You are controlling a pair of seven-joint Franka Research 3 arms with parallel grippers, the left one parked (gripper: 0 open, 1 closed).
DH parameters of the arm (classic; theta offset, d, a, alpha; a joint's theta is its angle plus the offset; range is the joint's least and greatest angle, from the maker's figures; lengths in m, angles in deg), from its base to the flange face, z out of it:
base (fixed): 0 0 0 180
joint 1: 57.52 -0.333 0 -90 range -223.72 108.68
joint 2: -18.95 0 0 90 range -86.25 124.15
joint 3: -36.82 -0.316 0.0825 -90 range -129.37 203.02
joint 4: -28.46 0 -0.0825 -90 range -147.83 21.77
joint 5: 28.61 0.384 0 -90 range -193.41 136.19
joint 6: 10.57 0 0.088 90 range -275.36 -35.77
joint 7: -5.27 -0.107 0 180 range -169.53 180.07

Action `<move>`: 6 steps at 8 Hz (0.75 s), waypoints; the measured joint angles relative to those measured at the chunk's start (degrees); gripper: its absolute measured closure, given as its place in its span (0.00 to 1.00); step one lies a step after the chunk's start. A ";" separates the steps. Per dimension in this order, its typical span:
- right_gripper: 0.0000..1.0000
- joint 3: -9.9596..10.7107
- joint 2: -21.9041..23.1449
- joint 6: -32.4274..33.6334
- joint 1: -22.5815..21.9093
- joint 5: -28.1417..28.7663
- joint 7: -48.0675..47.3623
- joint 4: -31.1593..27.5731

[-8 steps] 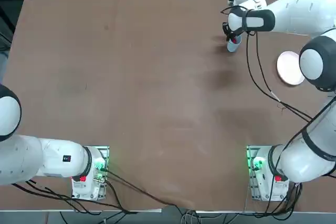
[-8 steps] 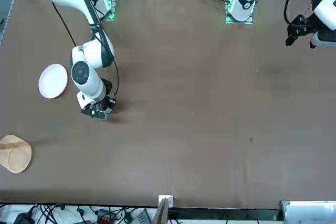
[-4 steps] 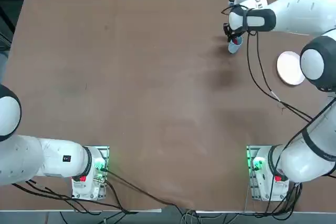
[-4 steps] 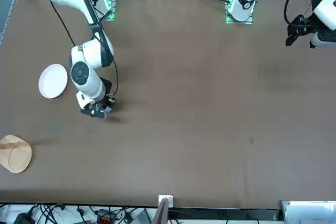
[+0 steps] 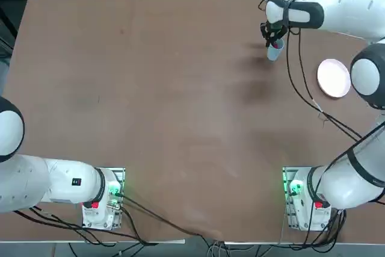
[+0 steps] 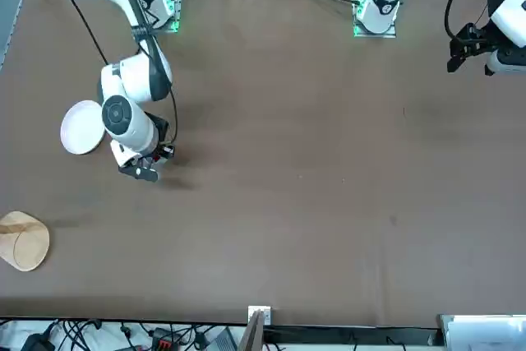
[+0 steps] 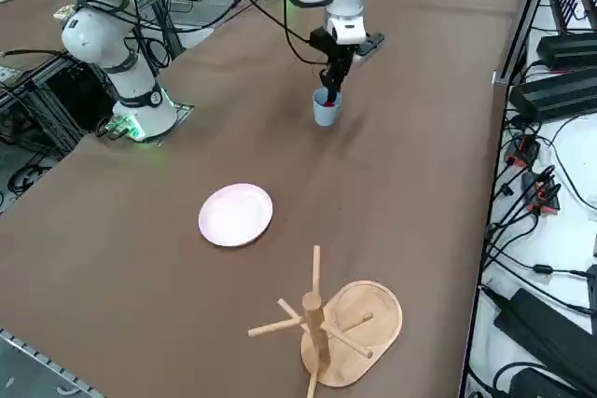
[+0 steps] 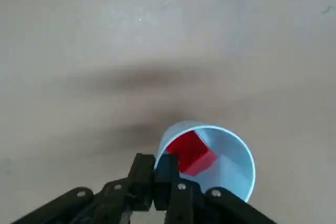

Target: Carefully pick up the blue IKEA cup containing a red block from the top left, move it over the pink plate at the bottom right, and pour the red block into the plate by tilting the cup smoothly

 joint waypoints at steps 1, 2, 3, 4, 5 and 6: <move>0.97 0.00 1.59 1.46 0.09 -0.09 0.54 0.10; 0.97 0.08 3.25 2.99 0.31 -0.24 1.47 0.09; 0.97 0.17 4.99 4.44 1.01 -0.74 2.58 0.00; 0.97 0.21 6.85 5.39 2.15 -1.55 3.54 -0.46; 0.97 0.27 8.69 5.86 3.62 -2.24 5.40 -1.50; 0.97 0.34 10.45 6.01 5.59 -2.56 8.14 -2.93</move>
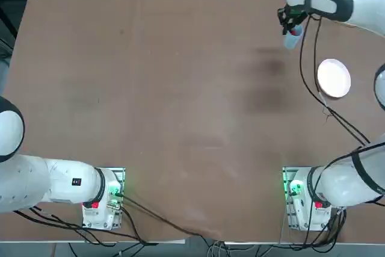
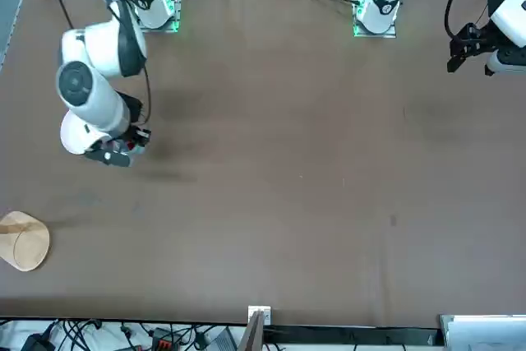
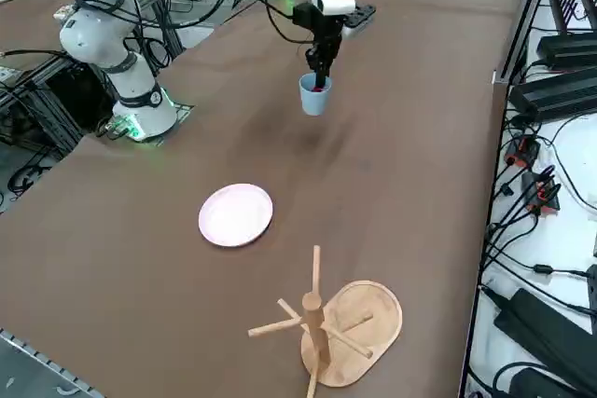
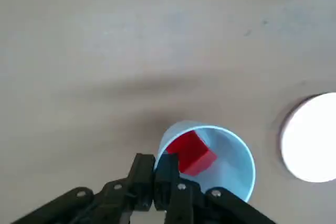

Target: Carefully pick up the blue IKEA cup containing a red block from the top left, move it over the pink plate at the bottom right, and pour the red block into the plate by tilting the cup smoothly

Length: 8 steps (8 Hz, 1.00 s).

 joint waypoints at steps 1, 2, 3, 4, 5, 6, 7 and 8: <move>0.97 0.07 1.48 0.01 2.36 -0.08 3.29 -1.48; 0.97 0.13 2.87 -0.15 5.01 -0.11 6.72 -3.14; 0.97 0.18 4.19 -0.54 7.81 -0.14 9.98 -4.85; 0.97 0.22 5.45 -1.08 10.42 -0.14 12.93 -6.49; 0.97 0.24 6.55 -2.01 12.67 -0.14 15.61 -8.07; 0.97 0.23 7.32 -3.14 14.82 -0.11 18.31 -9.52; 0.97 0.25 7.71 -4.17 17.20 0.93 21.21 -10.69; 0.97 0.26 7.76 -4.67 19.73 4.22 25.53 -11.35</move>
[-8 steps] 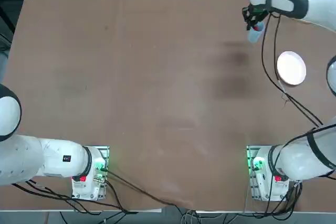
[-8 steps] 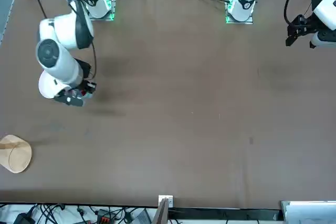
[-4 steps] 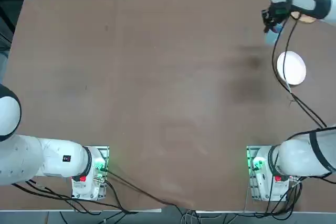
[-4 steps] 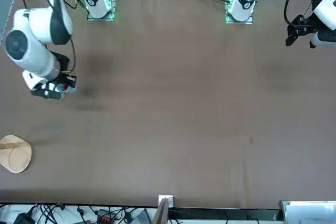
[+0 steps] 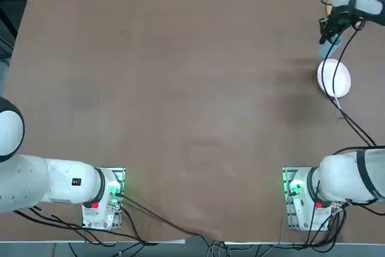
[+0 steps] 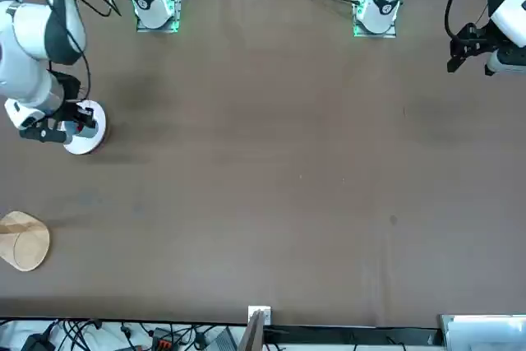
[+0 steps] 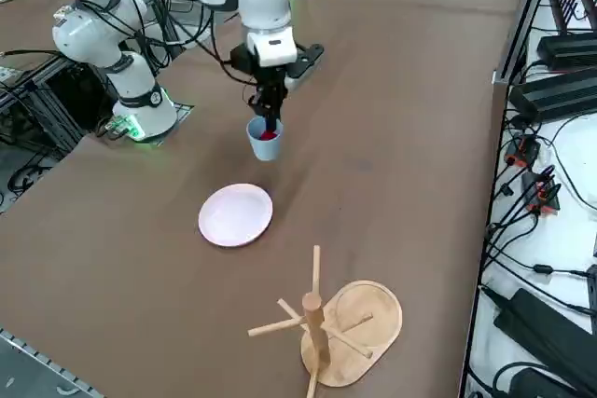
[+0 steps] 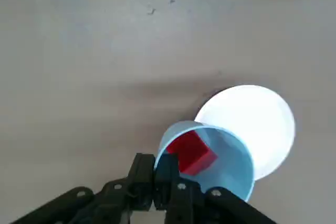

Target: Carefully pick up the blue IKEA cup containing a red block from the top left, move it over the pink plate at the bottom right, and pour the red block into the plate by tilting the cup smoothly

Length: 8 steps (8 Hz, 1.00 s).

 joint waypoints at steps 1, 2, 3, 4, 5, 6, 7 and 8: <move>0.97 0.00 -0.02 0.01 2.99 4.80 6.22 -0.32; 0.97 0.04 -0.07 0.46 6.34 8.90 12.24 -0.46; 0.97 0.09 -0.15 1.50 8.94 12.17 15.99 -0.47; 0.97 0.09 -0.31 2.93 10.78 16.09 19.23 -0.46; 0.97 0.07 -0.63 4.72 12.22 20.30 22.55 -0.44; 0.97 0.06 -1.09 6.34 13.57 23.08 25.28 -0.43; 0.97 0.05 -1.68 7.46 14.94 24.91 28.02 -0.38; 0.97 0.04 -2.54 8.94 16.60 25.96 31.25 -0.05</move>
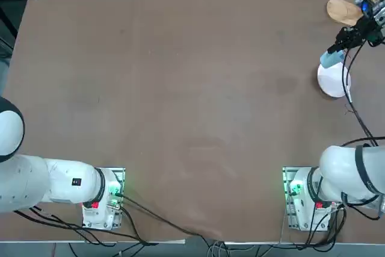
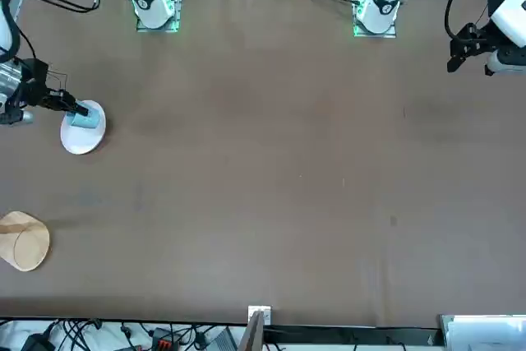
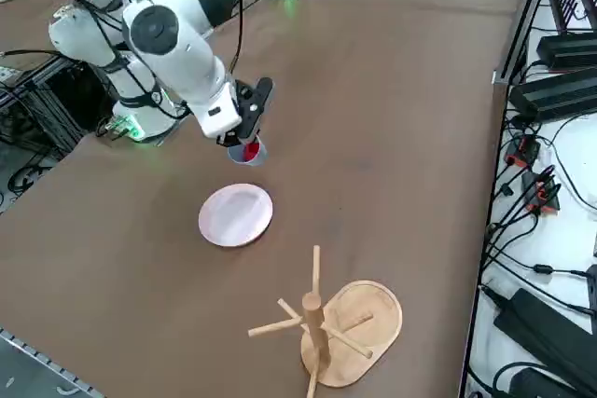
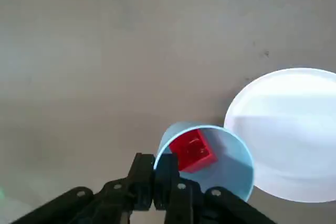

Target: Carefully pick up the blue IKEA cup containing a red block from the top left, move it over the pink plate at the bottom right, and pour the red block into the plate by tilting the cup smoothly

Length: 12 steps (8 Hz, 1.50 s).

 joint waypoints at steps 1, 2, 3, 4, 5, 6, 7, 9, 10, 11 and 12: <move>0.97 0.00 -1.41 2.55 2.28 1.03 3.73 0.87; 0.97 0.01 -3.06 4.59 4.76 1.97 8.32 1.98; 0.97 0.03 -4.38 5.82 6.69 3.05 11.80 2.85; 0.97 0.02 -5.23 7.47 7.95 4.88 12.98 3.30; 0.97 0.01 -6.01 9.13 8.88 6.97 13.34 3.46; 0.97 0.01 -6.96 9.78 9.61 8.17 13.48 3.48; 0.97 0.00 -8.17 10.18 10.29 9.21 13.66 3.52; 0.97 -0.01 -11.51 14.36 12.59 10.74 14.00 5.34; 0.97 -0.01 -13.85 17.79 14.46 11.56 14.25 7.22; 0.97 0.00 -16.50 21.29 16.26 12.37 14.75 9.47; 0.97 0.00 -19.23 24.76 17.76 13.12 16.18 11.88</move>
